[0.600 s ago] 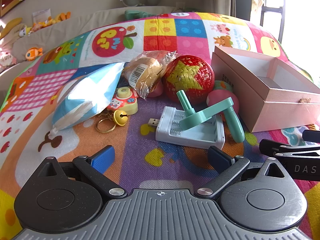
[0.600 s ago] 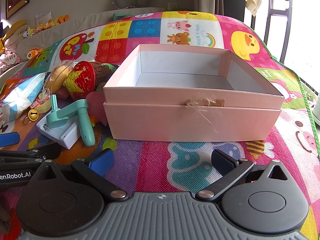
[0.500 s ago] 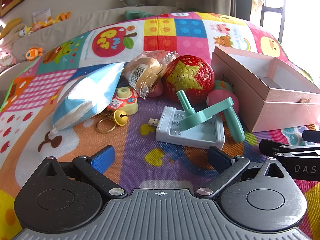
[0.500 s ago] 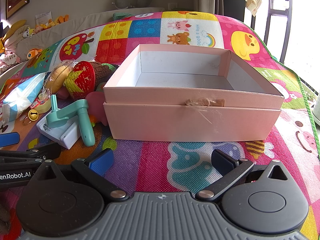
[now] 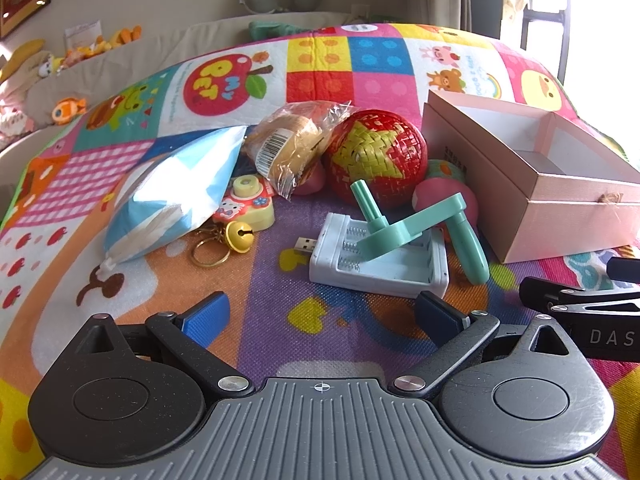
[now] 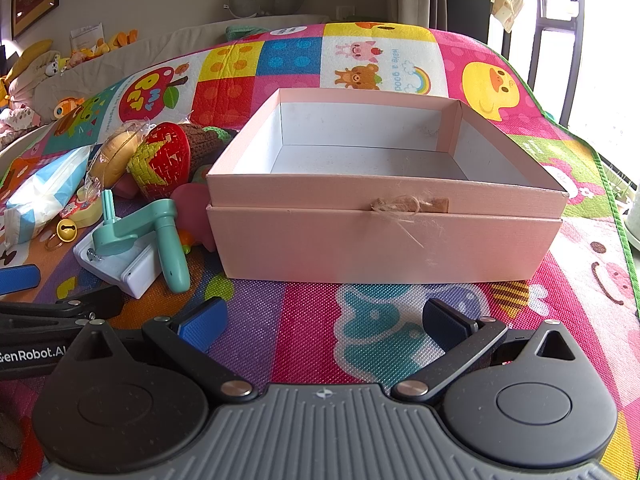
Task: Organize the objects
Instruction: 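Reach the left gripper toward the light-blue tissue pack and grasp it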
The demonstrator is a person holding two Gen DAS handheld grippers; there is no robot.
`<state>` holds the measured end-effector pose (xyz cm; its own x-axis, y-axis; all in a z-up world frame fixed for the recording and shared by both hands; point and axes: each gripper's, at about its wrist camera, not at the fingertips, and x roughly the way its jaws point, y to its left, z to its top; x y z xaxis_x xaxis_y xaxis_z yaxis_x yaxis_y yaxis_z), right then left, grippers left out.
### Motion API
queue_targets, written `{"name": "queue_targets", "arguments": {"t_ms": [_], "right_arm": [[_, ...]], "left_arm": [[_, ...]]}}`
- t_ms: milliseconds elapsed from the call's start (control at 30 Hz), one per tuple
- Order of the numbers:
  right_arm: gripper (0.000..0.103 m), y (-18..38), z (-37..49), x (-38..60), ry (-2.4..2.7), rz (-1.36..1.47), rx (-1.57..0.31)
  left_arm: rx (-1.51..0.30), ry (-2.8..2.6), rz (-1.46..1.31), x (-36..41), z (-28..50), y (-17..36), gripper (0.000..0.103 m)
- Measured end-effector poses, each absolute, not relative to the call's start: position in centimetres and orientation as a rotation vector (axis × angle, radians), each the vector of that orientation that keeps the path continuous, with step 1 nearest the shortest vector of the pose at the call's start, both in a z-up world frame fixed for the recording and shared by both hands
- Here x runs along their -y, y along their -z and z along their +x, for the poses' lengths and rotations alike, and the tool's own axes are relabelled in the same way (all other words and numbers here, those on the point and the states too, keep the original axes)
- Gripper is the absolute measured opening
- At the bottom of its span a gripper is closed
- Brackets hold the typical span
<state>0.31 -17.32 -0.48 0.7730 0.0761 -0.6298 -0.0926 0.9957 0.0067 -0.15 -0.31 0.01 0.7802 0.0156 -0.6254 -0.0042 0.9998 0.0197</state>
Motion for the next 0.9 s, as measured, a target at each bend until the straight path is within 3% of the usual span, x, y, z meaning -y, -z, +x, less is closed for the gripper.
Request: {"name": "queue_targets", "arguments": {"t_ms": [533,600,800,900], "right_arm": [[0.103,0.6,0.1,17.5,-0.112,-0.032,-0.689],[0.103,0.3,0.1,17.9,-0.152,-0.042,-0.705],[0.103,-0.1,-0.7,18.7,-0.217,-0.072,-0.752],[0.103,-0.2,-0.8,18.6,-0.212,-0.073,-0.763]], "left_arm": [[-0.676,0.059,0.002,-0.5,-1.3,-0.3,0.101],[-0.652,0.076,-0.001,-1.3,-2.2,-1.0,0.101],[-0.349,0.011,0.064,-5.5,-3.7,-7.5,0.101],[-0.445,-0.011,-0.034,-9.4,0.6,-7.7,0.101]]}}
